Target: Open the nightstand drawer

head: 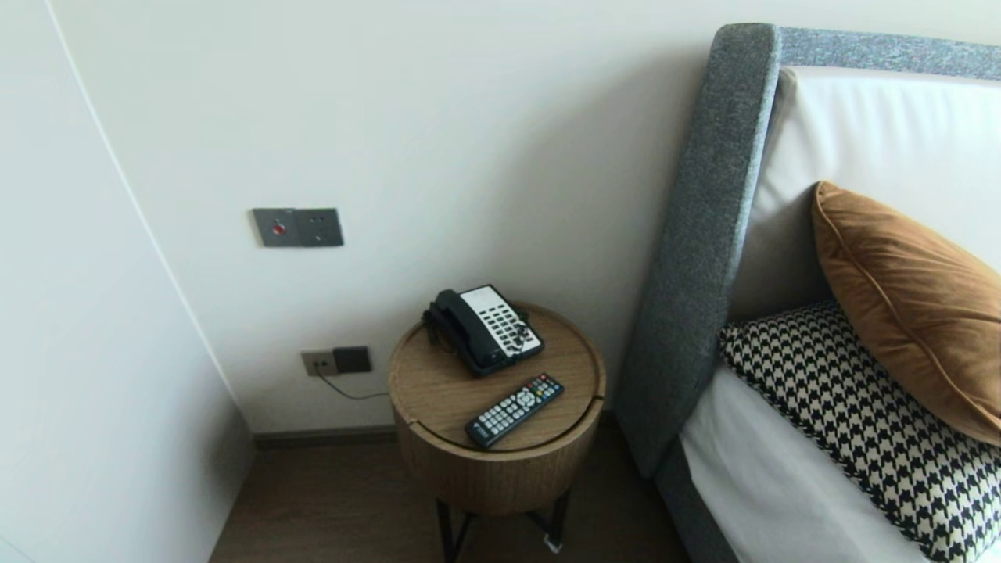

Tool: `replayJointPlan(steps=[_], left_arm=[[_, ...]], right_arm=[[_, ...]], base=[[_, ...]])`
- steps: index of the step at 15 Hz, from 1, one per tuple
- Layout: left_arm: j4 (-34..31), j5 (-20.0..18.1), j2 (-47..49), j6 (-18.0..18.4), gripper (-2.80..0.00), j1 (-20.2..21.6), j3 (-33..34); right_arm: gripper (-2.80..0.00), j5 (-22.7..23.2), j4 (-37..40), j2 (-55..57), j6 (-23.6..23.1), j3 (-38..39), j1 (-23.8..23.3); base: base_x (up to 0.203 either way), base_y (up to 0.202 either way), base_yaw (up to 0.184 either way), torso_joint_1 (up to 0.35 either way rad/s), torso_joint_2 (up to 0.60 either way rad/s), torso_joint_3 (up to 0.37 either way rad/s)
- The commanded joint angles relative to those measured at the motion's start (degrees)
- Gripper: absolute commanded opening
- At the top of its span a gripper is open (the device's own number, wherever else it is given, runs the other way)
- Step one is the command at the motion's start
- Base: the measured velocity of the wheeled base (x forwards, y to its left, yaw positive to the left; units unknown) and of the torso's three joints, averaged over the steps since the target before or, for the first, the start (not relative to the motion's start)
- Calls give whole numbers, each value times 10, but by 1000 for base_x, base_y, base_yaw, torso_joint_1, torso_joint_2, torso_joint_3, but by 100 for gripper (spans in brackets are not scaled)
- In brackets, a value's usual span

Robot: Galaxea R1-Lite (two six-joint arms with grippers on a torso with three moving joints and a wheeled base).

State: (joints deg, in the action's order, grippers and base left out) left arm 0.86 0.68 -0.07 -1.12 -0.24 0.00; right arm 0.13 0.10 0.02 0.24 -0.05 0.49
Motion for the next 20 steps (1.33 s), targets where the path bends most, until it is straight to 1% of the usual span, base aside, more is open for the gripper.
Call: replayJointPlan(steps=[1,20], left_arm=[[0,0,1,0,-280,0,1],[0,0,1,1,-280,0,1]], right_arm=[[-280,0,0,-1,-1,0,1],[-280,0,1,-1,-1,0,0]], base=[[0,0,0,0,0,0],[0,0,0,0,0,0]])
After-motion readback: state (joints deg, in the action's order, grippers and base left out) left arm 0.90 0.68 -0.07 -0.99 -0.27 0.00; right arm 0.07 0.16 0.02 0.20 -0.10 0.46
